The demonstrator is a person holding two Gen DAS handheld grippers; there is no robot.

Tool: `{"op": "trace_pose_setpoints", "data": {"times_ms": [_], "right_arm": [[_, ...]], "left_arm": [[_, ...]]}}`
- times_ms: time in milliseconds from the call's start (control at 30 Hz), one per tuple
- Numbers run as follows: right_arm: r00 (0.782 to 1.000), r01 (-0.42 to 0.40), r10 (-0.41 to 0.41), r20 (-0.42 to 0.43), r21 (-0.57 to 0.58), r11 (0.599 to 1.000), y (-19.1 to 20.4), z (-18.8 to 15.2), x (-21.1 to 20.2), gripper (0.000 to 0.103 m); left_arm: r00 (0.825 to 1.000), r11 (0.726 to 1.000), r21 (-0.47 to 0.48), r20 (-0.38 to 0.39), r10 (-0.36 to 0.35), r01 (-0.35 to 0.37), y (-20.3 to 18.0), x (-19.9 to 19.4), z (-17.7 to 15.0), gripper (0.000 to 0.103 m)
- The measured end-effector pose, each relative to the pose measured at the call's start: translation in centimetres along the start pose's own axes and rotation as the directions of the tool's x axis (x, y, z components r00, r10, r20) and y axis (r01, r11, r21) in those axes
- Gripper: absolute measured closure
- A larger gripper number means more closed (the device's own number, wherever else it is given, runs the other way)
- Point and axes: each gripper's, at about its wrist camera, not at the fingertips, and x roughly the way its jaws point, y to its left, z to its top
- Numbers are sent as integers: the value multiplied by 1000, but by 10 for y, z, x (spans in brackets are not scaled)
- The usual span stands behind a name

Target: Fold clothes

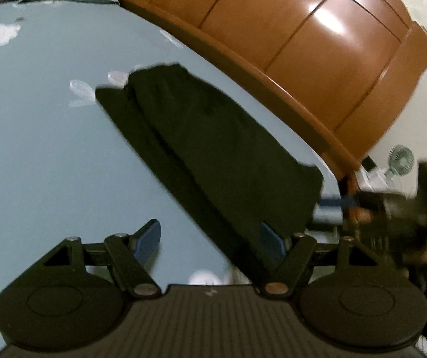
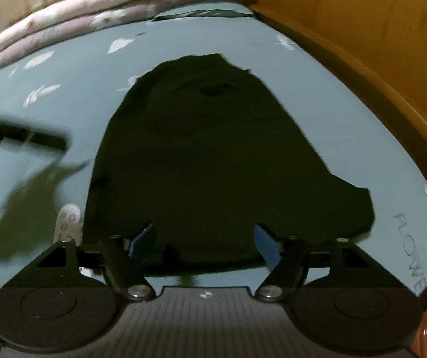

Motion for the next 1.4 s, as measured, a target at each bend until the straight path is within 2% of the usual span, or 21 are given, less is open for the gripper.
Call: {"op": "trace_pose_setpoints", "data": {"times_ms": [33, 100, 200, 400, 567, 733, 967, 1233, 1400], "right_arm": [[1000, -3, 3, 1, 16, 1000, -3, 1, -1, 24], [1000, -13, 13, 4, 39, 999, -6, 2, -3, 24], [1000, -23, 23, -12, 31, 999, -8, 0, -7, 24], [999, -18, 18, -39, -16, 1000, -6, -7, -16, 24], [999, -24, 24, -29, 8, 1000, -5, -11, -15, 23], [999, -34, 35, -20, 20, 999, -8, -14, -12, 23], [1000, -29, 29, -5, 54, 998, -20, -17, -12, 22], [1000, -30, 29, 8, 87, 996, -29, -23, -9, 20], [1000, -29, 28, 6, 97, 995, -27, -24, -6, 19]], "left_arm": [[1000, 1000, -3, 7, -26, 26, 0, -2, -8, 33], [995, 995, -20, 20, -101, 101, 1, -3, -21, 48], [976, 972, -92, 21, -217, 218, 3, 4, -31, 49], [948, 938, -147, -19, -319, 313, 1, 29, -30, 49], [953, 952, -149, -107, -283, 266, -7, 50, -24, 49], [945, 953, -117, -142, -296, 281, -17, 52, -25, 48], [961, 968, -3, -118, -251, 252, -27, 37, -4, 48], [976, 969, 124, -86, -203, 212, -39, 20, 21, 45], [985, 972, 164, -76, -157, 167, -47, 32, 30, 45]]}}
